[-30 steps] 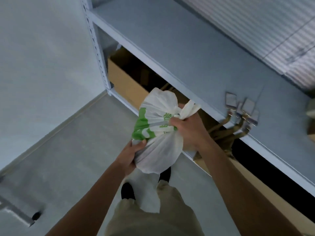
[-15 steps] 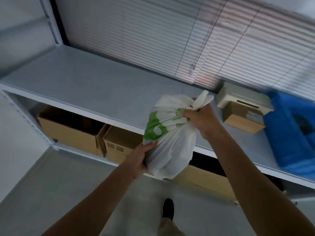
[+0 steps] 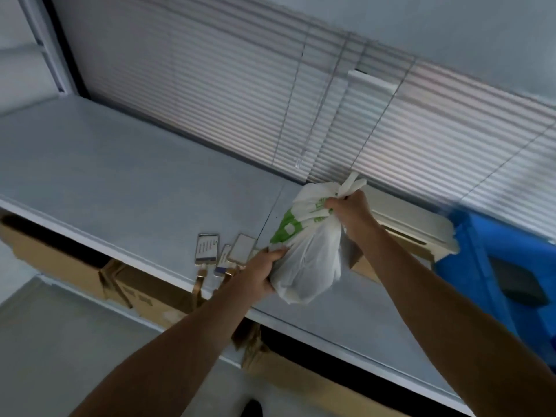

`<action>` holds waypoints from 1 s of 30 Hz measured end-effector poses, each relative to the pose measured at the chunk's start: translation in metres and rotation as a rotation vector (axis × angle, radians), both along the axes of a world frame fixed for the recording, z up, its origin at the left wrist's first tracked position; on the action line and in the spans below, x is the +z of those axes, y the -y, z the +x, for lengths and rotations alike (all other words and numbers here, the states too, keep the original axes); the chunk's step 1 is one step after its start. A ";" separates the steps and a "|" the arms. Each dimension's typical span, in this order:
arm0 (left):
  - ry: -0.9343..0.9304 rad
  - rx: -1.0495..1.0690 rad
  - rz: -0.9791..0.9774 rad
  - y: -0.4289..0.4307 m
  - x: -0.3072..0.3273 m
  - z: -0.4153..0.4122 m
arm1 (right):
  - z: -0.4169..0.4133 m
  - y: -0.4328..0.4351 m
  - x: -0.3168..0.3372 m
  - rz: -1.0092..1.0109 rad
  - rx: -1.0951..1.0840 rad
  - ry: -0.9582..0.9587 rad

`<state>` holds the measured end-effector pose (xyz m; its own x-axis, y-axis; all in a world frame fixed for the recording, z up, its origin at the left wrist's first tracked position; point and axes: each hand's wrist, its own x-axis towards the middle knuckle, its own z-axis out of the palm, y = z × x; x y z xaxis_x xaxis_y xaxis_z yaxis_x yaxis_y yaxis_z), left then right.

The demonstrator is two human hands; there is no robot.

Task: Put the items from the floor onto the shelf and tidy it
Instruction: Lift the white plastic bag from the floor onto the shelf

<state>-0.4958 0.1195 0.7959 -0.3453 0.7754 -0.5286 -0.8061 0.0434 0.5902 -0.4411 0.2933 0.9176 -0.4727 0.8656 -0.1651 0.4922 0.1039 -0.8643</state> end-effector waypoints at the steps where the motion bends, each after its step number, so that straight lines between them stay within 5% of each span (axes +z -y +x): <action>1: -0.023 -0.012 -0.003 -0.010 0.002 0.000 | -0.004 -0.013 -0.003 0.002 0.003 0.010; 12: -0.258 0.022 -0.193 -0.111 -0.014 -0.048 | -0.059 -0.109 -0.036 0.100 -0.004 0.116; 17: -0.775 -0.119 -0.472 -0.133 -0.033 -0.054 | -0.053 -0.129 -0.072 0.363 0.202 0.415; 21: -0.951 -0.146 -0.620 -0.129 -0.050 -0.051 | -0.028 -0.120 -0.112 0.418 0.367 0.541; 30: -1.123 -0.194 -0.567 -0.139 -0.048 -0.050 | -0.011 -0.109 -0.169 0.403 0.539 0.595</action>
<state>-0.5459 0.2583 0.7480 -0.7233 0.6254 -0.2929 0.1707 0.5729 0.8016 -0.4518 0.4021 0.7484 -0.7648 0.5962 -0.2441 0.6436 0.6905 -0.3300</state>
